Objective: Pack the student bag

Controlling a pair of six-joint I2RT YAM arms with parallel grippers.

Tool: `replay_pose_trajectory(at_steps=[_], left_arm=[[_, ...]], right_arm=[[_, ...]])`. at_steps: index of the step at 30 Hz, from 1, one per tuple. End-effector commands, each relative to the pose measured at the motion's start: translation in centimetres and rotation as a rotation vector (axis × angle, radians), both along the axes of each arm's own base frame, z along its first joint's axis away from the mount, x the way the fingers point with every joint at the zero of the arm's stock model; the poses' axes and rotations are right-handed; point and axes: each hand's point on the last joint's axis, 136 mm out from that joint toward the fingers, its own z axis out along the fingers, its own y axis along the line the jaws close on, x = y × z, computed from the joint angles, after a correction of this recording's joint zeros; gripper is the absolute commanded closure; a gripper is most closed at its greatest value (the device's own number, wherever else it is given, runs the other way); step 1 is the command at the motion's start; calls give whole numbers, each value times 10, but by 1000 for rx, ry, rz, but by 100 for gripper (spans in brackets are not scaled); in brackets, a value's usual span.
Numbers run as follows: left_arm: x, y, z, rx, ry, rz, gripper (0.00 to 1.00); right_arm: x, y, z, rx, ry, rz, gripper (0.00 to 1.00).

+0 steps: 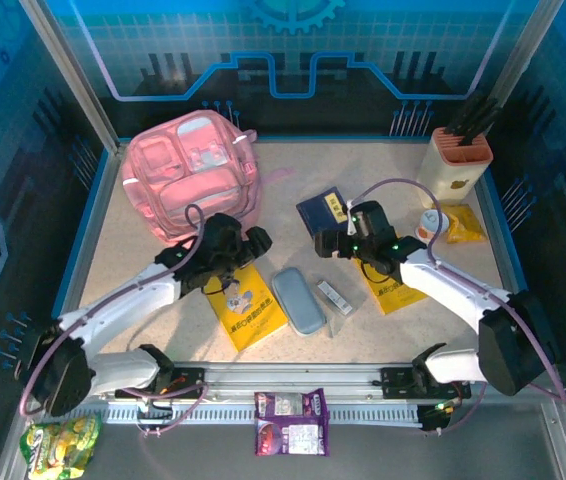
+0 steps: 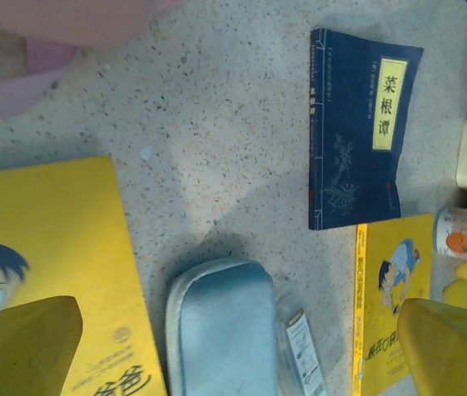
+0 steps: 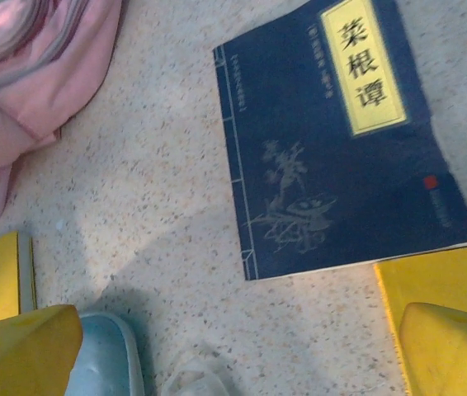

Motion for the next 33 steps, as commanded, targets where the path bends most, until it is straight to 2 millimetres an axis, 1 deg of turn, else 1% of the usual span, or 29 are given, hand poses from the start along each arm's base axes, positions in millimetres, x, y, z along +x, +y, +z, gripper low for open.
replay_pose_trajectory(at_steps=[1,2,3,4,6,8,9,11,13,15,18,23,24,26,28,30,33], left_arm=[[31,4,5,-34,-12,204,1],[39,5,2,-30,-11,240,1],[47,7,0,-21,-16,274,1],[51,11,-4,-17,6,320,1],[66,16,-11,-42,18,382,1],[73,22,-22,-65,62,457,1],[81,23,-25,-79,62,470,1],[84,31,-34,-74,106,536,1],[92,36,-38,-88,105,579,1],[96,43,-44,-87,120,641,1],[107,49,-51,-106,132,688,1],[116,60,-65,-122,175,801,1],[119,60,-69,-132,179,815,1],[127,54,-76,-173,196,804,1],[127,53,-83,-159,231,815,1],[127,54,-87,-153,249,830,4],[130,58,-89,-139,239,835,15]], right_arm=[[3,11,4,6,8,11,0],[9,16,15,16,-13,14,0],[10,18,16,14,-18,19,0],[11,20,18,14,-21,26,0],[13,22,21,11,-28,34,0],[15,24,22,14,-30,39,0],[15,26,23,18,-29,47,0],[16,29,25,24,-26,54,0],[16,33,25,34,-20,61,0],[17,36,25,38,-13,66,0],[19,40,24,45,-9,76,0],[22,44,24,40,-13,78,0],[23,45,24,39,-16,78,0],[24,44,23,32,-15,75,0],[25,43,22,24,-15,70,0],[26,43,21,21,-16,69,0],[27,43,21,15,-15,68,0]])
